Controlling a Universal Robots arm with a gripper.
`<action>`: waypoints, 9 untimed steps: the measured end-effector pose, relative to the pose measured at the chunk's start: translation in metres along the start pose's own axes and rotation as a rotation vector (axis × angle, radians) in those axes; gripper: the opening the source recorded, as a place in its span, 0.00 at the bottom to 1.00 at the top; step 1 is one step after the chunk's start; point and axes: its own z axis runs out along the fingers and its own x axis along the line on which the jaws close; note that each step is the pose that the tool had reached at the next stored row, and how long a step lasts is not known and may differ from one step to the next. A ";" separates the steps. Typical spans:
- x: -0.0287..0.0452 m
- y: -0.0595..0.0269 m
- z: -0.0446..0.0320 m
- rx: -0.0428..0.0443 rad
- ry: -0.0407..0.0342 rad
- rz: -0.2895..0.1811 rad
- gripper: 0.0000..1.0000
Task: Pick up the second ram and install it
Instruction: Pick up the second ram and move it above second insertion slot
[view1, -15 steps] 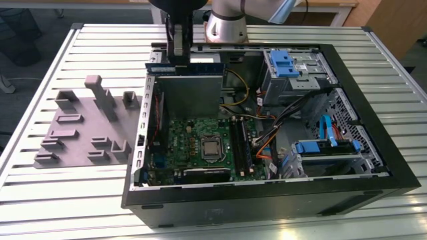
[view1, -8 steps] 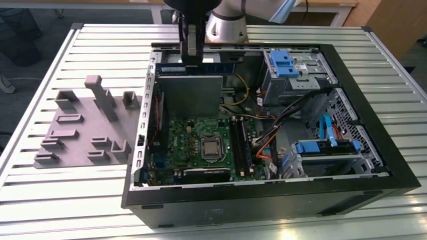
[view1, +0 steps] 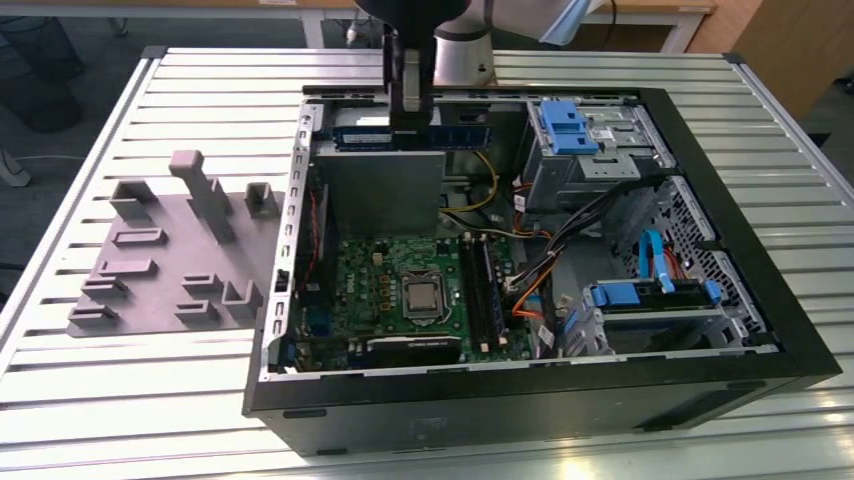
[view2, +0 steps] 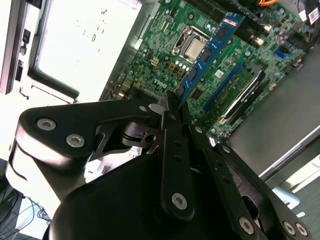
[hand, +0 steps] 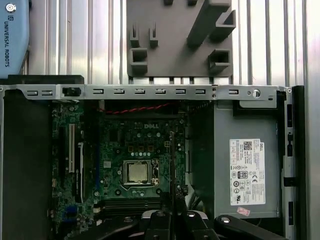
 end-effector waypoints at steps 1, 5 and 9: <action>-0.0001 -0.0024 0.0000 0.0000 0.0000 0.000 0.14; -0.0003 -0.0117 -0.0003 0.0000 0.0000 0.000 0.14; -0.0005 -0.0226 -0.0005 0.0000 0.0000 0.000 0.14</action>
